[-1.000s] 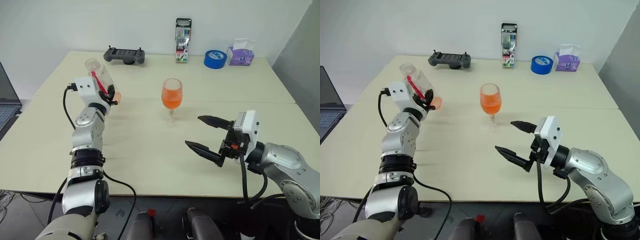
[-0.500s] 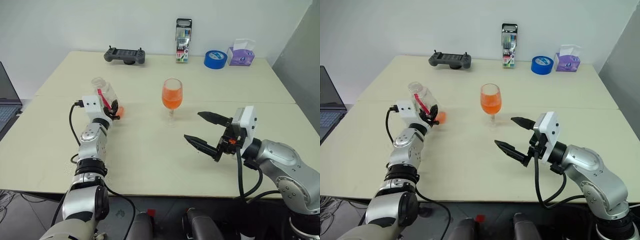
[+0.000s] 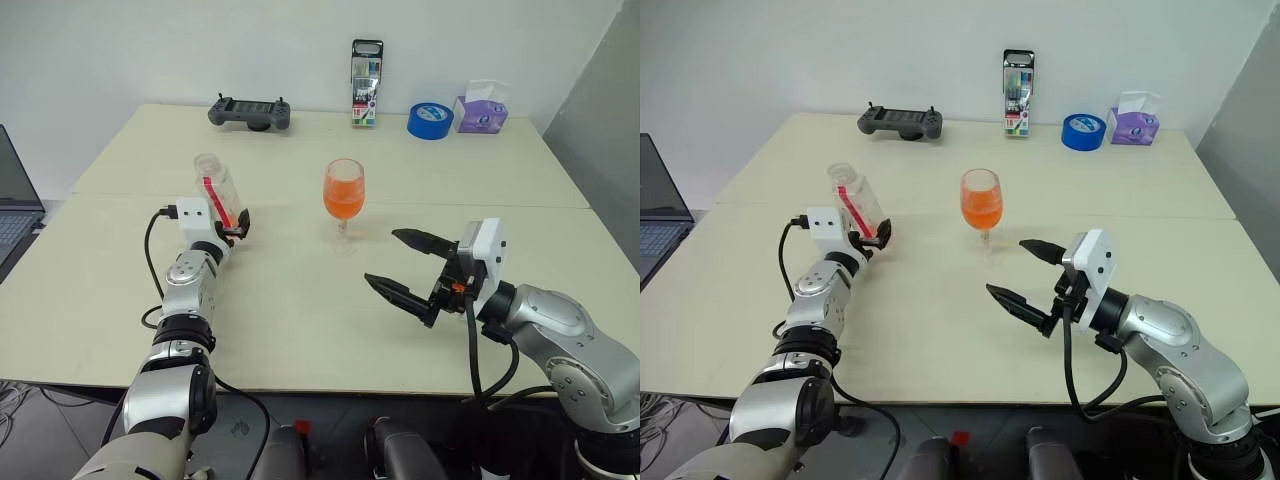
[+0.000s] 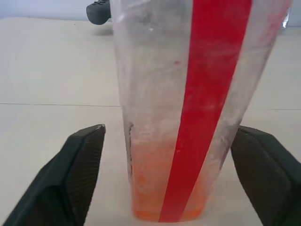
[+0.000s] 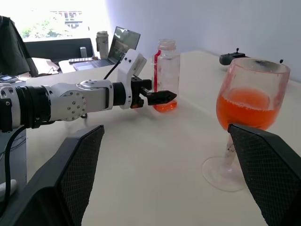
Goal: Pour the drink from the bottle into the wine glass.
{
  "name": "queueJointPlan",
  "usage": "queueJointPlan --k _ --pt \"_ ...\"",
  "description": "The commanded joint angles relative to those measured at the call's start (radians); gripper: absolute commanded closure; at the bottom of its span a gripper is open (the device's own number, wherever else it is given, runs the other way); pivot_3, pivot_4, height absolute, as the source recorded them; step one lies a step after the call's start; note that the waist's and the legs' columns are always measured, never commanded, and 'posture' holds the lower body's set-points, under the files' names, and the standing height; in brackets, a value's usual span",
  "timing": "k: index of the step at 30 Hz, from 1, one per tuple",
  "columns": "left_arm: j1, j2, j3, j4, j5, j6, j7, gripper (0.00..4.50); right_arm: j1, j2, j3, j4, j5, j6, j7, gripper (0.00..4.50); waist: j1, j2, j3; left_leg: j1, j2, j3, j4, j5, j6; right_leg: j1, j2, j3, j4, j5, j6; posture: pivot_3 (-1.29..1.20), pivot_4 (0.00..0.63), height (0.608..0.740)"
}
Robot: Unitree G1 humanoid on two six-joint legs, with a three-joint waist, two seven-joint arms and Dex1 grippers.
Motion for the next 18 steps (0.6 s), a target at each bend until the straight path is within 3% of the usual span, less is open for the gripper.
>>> queueJointPlan --k 1,5,11,18 --pt "0.026 0.011 0.006 -0.070 -0.019 0.024 -0.012 0.01 0.009 -0.003 -0.014 -0.039 -0.002 -0.018 -0.003 0.00 0.000 0.000 0.000 0.000 0.000 0.000 0.000 0.000 0.000 0.000 0.000 0.000 0.000 0.000 0.000 0.00 0.150 0.740" --pt "0.164 0.002 -0.022 -0.277 -0.003 0.136 0.000 0.01 0.094 -0.011 -0.049 -0.064 -0.012 -0.003 -0.044 0.00 -0.001 0.000 0.000 0.000 0.002 0.000 -0.001 0.000 0.000 0.000 0.000 0.002 0.000 0.000 0.000 0.00 0.150 0.740" --pt "0.435 -0.031 -0.053 -0.746 0.024 0.358 0.091 0.01 0.225 0.057 -0.074 -0.061 -0.228 0.038 -0.331 0.00 0.000 0.000 0.000 0.001 0.003 0.001 -0.001 0.000 -0.001 0.000 -0.006 0.004 0.000 -0.002 0.002 0.00 0.150 0.740" --pt "0.555 -0.135 -0.079 -1.115 -0.012 0.598 0.185 0.01 0.285 0.190 -0.073 -0.020 -0.398 0.095 -0.556 0.00 0.004 0.000 0.000 0.001 0.001 0.000 -0.001 0.000 -0.001 0.002 -0.007 0.004 -0.002 -0.003 0.005 0.00 0.150 0.740"
